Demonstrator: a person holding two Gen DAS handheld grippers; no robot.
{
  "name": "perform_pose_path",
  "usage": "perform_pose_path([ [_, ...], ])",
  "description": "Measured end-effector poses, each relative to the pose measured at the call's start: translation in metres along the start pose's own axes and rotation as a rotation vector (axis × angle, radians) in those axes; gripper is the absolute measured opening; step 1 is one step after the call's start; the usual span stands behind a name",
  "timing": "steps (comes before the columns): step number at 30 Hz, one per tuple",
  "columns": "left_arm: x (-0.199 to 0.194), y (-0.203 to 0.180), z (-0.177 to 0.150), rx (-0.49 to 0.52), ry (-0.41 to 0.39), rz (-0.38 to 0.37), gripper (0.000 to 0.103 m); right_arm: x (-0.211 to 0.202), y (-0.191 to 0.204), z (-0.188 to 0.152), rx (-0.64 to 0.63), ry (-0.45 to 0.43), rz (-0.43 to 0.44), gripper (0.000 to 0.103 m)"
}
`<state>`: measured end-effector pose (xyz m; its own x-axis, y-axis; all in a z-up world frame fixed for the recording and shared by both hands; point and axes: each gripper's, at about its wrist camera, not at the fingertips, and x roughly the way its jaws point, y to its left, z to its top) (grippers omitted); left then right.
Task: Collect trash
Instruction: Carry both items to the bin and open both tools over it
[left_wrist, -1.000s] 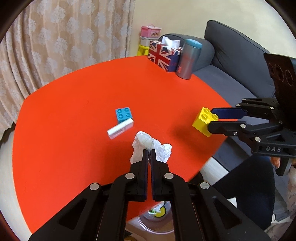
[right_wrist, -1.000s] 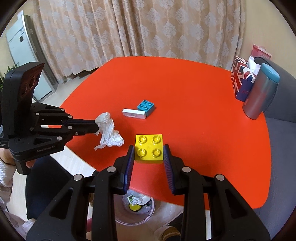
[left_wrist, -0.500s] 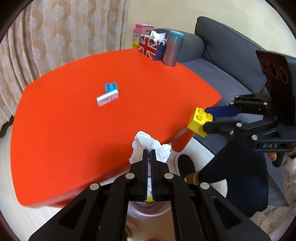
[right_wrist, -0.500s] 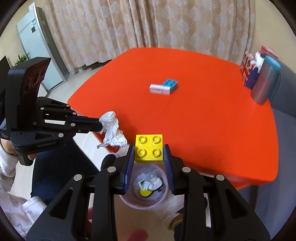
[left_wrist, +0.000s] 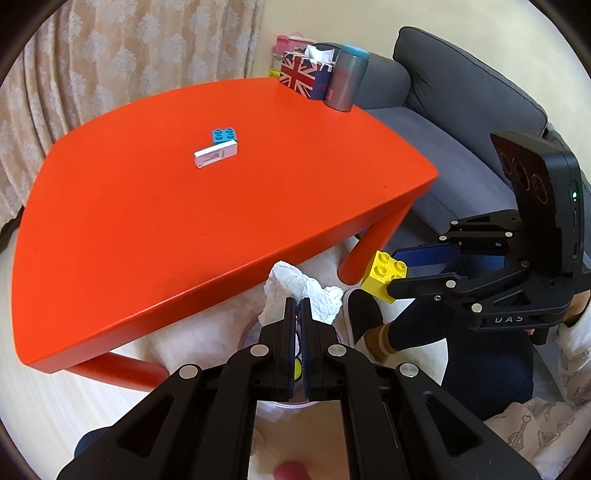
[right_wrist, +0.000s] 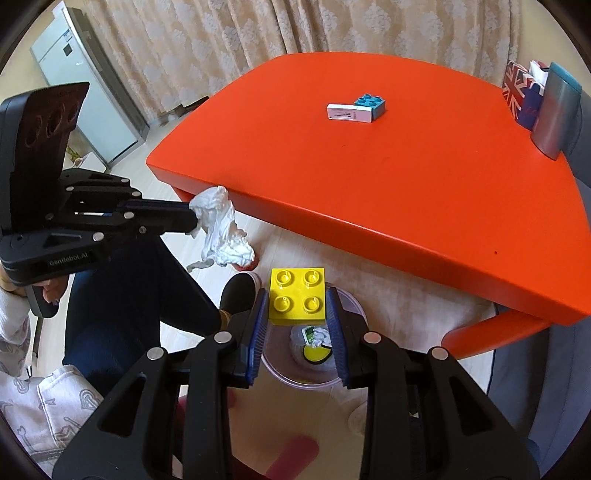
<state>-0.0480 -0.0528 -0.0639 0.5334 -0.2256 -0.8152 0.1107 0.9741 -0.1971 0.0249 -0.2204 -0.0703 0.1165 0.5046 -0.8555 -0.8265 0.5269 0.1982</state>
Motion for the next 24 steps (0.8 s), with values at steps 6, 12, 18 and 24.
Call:
perform_pose_path([
  [6, 0.002, 0.000, 0.000, -0.002, 0.007, -0.002, 0.002, -0.003, -0.004, 0.005, 0.012, -0.021, -0.022, 0.067],
  [12, 0.003, 0.000, -0.001, -0.002, 0.017, -0.006, 0.002, -0.010, -0.013, 0.008, 0.052, -0.051, -0.059, 0.096],
  [18, 0.007, -0.003, -0.004, 0.001, 0.033, -0.015, 0.002, -0.012, -0.018, 0.009, 0.081, -0.049, -0.104, 0.098],
  [24, 0.007, -0.004, -0.004, 0.006, 0.037, -0.020, 0.002, -0.015, -0.020, 0.010, 0.092, -0.056, -0.106, 0.098],
])
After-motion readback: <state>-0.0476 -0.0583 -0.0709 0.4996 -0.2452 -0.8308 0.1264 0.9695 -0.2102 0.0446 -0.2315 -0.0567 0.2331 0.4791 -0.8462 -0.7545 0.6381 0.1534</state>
